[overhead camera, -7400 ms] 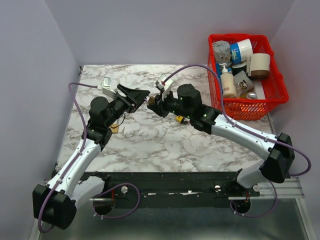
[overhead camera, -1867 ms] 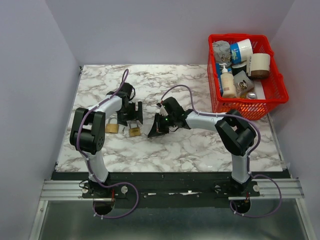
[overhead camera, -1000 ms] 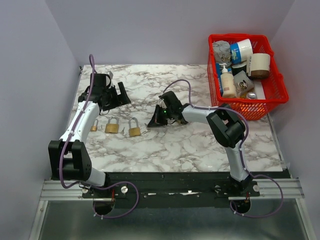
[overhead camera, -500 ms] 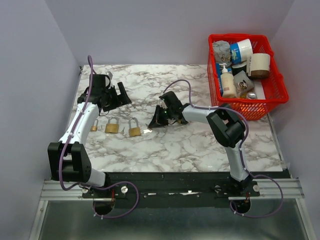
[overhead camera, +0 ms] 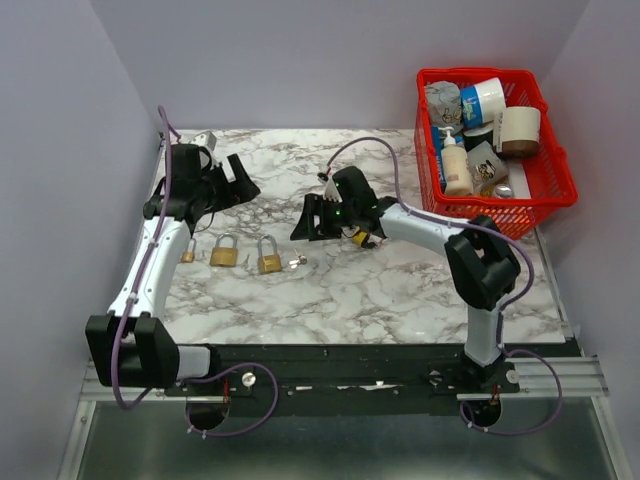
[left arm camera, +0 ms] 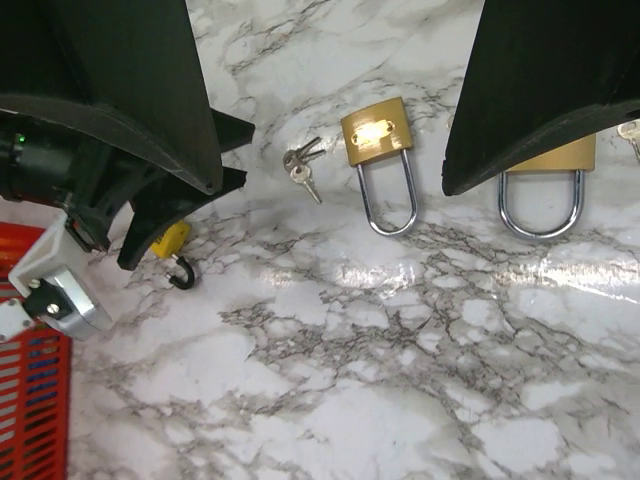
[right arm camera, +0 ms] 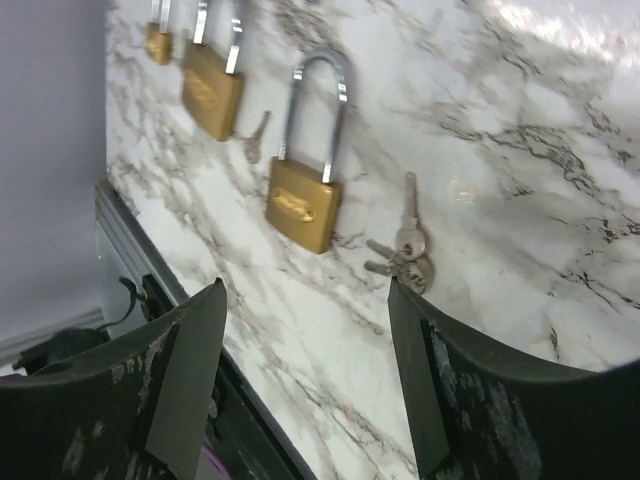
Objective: Lock with the key
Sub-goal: Place the key at the center of the board, then pick up the lock from the center of the board.
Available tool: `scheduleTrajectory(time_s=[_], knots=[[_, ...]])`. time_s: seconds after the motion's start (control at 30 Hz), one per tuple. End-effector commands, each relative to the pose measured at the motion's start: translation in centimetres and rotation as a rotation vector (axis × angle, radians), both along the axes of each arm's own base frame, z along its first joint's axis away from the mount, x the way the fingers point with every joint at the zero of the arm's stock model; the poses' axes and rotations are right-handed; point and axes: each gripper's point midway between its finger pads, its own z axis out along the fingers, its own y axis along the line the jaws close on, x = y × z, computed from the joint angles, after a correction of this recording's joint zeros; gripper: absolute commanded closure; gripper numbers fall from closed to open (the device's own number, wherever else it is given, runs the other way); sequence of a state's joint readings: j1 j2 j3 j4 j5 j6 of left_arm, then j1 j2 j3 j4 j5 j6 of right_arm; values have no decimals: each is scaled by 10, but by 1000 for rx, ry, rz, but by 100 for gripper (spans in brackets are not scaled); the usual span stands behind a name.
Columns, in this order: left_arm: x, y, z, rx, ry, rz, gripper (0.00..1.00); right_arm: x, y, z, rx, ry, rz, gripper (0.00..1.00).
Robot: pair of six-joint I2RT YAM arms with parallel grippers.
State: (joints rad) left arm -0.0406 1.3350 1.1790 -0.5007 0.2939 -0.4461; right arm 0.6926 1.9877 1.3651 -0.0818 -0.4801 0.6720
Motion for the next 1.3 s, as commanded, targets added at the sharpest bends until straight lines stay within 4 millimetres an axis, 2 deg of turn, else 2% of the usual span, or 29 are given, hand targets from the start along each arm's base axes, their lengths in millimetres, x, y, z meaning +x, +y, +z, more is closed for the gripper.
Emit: scheduleTrajectory(time_s=[0.0,0.03,0.13,0.3,0.47,0.5,0.57,0.6,0.67,0.83,0.87,1.27], knots=[[0,2,44,-7,-173,-11,1,-2,-24,32,-98,-246,107,19],[0,5,49,4,-197,-8,1,5,-35,39,-155,-340,120,17],[-4,10,65,27,-265,2,1,7,-70,40,-324,-440,145,7],[-22,2,92,62,-377,-120,1,5,-118,38,-459,-488,218,0],[-27,1,92,50,-387,-108,1,15,-153,21,-563,-456,305,0],[-24,6,91,40,-373,-61,1,21,-160,18,-568,-443,303,0],[-22,11,84,29,-334,-15,1,27,-164,13,-579,-439,325,0],[-22,11,83,31,-328,-18,1,28,-168,3,-589,-406,341,0],[-24,6,81,23,-322,-50,1,33,-165,3,-577,-402,366,0],[-28,-2,87,17,-375,-113,1,38,-164,-17,-593,-374,425,0],[-29,-2,86,21,-381,-111,1,42,-163,-16,-593,-381,424,0],[-33,-7,86,7,-385,-138,1,48,-162,-52,-625,-307,434,10]])
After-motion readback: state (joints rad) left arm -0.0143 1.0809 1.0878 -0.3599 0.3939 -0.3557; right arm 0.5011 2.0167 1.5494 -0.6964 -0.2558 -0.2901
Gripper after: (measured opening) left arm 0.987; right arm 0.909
